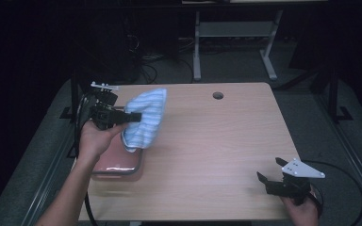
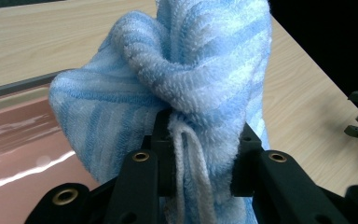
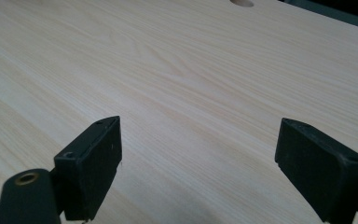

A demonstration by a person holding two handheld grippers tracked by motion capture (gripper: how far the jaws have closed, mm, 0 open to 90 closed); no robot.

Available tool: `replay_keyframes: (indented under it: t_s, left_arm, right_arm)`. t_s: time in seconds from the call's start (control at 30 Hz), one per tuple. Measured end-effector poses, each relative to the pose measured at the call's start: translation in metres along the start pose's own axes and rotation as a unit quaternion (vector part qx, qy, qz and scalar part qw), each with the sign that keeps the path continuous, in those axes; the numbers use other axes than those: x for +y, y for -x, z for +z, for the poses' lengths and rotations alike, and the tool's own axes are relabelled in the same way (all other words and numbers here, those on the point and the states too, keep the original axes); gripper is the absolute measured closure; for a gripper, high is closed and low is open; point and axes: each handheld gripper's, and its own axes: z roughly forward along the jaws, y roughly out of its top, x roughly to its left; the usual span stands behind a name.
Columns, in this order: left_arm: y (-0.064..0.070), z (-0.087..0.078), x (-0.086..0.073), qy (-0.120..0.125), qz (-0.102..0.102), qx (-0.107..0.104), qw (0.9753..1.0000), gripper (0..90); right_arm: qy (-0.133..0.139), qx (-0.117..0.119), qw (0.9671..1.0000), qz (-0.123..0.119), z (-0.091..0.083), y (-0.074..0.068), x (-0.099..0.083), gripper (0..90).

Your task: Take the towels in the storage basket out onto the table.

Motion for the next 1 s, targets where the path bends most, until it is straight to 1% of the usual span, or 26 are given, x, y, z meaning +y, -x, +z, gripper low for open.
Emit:
replay_keyframes:
  t_s: [0.13, 0.17, 0.27, 0.53, 0.63, 0.67, 0.73, 0.77, 0.83, 0.87, 0.9, 1.0]
  left_arm:
    - [0.003, 0.007, 0.0, -0.004, 0.002, -0.005, 1.0, 68.8]
    - [0.004, 0.009, 0.0, -0.003, -0.001, -0.006, 1.0, 68.8]
    - [0.007, 0.013, 0.001, -0.009, 0.005, -0.008, 0.9999, 68.8]
    - [0.016, 0.026, 0.006, -0.016, 0.009, -0.019, 0.9997, 68.8]
    - [0.017, 0.032, 0.006, -0.018, 0.005, -0.026, 0.9995, 68.8]
    - [0.018, 0.034, 0.006, -0.015, 0.002, -0.028, 0.9995, 68.8]
    - [0.02, 0.036, 0.007, -0.019, 0.008, -0.028, 0.9994, 68.8]
    - [0.021, 0.038, 0.007, -0.018, 0.007, -0.029, 0.9994, 68.8]
    - [0.023, 0.041, 0.008, -0.024, 0.012, -0.029, 0.9992, 68.8]
    - [0.025, 0.043, 0.008, -0.023, 0.01, -0.029, 0.9993, 68.8]
    - [0.025, 0.044, 0.009, -0.026, 0.013, -0.03, 0.9991, 68.8]
    - [0.029, 0.049, 0.01, -0.025, 0.011, -0.032, 0.9991, 68.8]
  right_arm:
    - [0.001, 0.0, 1.0, 0.004, -0.001, 0.002, -0.001, 14.2]
    - [0.001, -0.001, 1.0, 0.004, -0.001, 0.001, -0.001, 14.2]
    - [0.003, -0.002, 1.0, 0.004, -0.001, 0.001, -0.001, 14.2]
    - [0.005, 0.001, 1.0, 0.003, -0.002, 0.0, 0.0, 14.2]
    - [0.004, 0.0, 1.0, 0.002, -0.002, 0.001, 0.0, 14.2]
    - [0.004, 0.0, 1.0, 0.002, -0.002, 0.001, 0.0, 14.2]
    - [0.003, 0.001, 1.0, 0.004, -0.002, 0.001, -0.001, 14.2]
    - [0.003, 0.001, 1.0, 0.005, -0.003, 0.002, -0.001, 14.2]
    - [0.003, 0.0, 1.0, 0.005, -0.003, 0.003, -0.002, 14.2]
    - [0.004, -0.001, 1.0, 0.005, -0.004, 0.003, -0.001, 14.2]
    - [0.007, -0.002, 1.0, 0.005, -0.004, 0.004, -0.001, 14.2]
    - [0.006, -0.003, 1.0, 0.007, -0.005, 0.004, -0.002, 14.2]
